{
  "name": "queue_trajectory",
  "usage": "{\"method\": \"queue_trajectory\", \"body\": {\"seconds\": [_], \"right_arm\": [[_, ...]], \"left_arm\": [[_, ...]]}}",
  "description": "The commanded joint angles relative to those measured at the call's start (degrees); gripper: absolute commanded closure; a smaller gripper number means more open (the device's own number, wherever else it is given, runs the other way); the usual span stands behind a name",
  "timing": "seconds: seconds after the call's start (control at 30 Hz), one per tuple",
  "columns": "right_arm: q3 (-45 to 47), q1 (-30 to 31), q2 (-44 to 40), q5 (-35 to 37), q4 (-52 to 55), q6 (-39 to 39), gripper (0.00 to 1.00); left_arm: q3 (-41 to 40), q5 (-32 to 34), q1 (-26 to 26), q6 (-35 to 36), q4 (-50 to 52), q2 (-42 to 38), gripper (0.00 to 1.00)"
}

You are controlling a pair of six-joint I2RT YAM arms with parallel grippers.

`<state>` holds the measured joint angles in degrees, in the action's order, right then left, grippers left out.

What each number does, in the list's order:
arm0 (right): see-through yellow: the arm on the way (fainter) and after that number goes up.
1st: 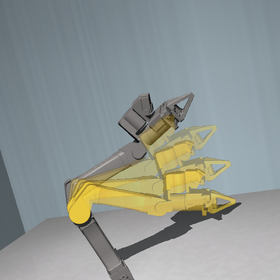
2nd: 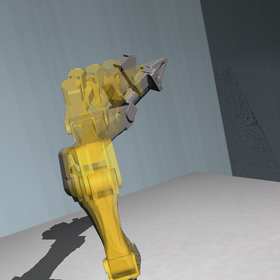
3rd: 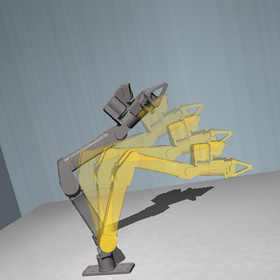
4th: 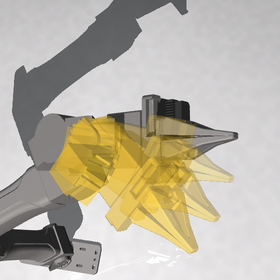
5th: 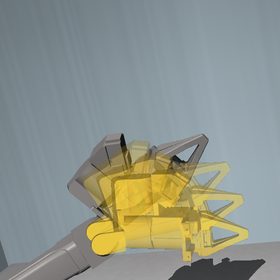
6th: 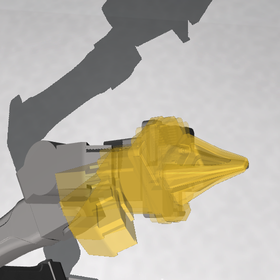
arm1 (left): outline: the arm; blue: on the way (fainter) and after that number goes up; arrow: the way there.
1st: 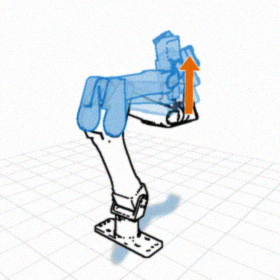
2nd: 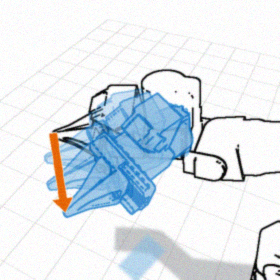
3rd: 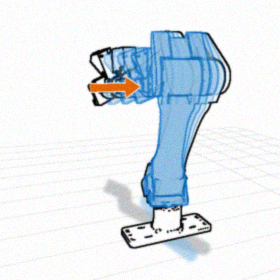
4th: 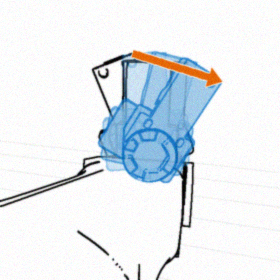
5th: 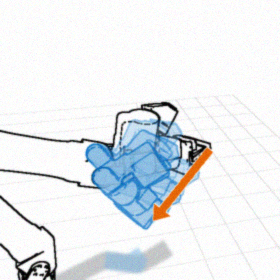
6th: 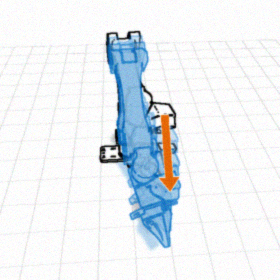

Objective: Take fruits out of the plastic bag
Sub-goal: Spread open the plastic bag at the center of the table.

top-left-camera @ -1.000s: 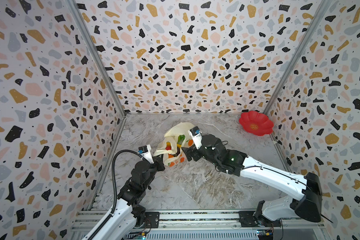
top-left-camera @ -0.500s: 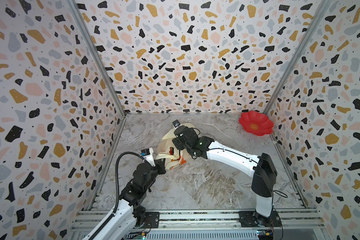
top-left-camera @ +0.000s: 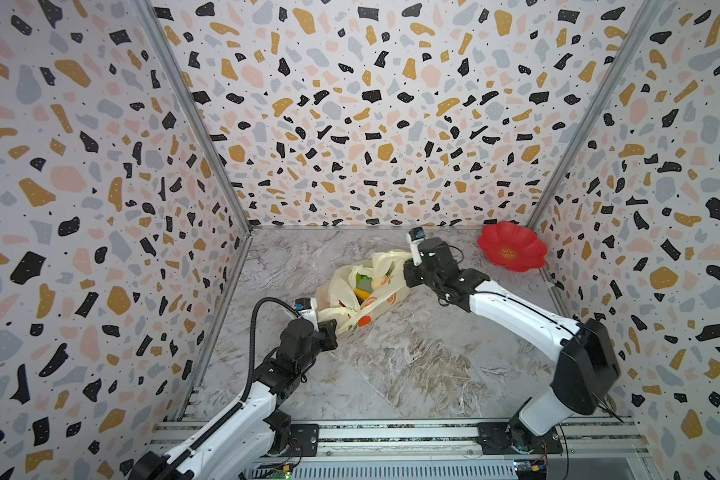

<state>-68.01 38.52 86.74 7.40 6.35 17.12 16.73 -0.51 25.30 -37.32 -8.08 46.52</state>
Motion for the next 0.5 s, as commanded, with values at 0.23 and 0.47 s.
{"method": "queue_trajectory", "body": {"seconds": [0.23,0.47], "right_arm": [[25.42,-0.85,-17.35,-14.85,-16.09,14.02,1.0],[28.83,-0.87,-19.01,-17.4,-19.78,15.15,1.0]], "left_arm": [[6.8,2.79,-0.12,1.44,7.88,2.94,0.58],[10.46,8.7,-0.03,0.76,22.94,-6.54,0.31]]}}
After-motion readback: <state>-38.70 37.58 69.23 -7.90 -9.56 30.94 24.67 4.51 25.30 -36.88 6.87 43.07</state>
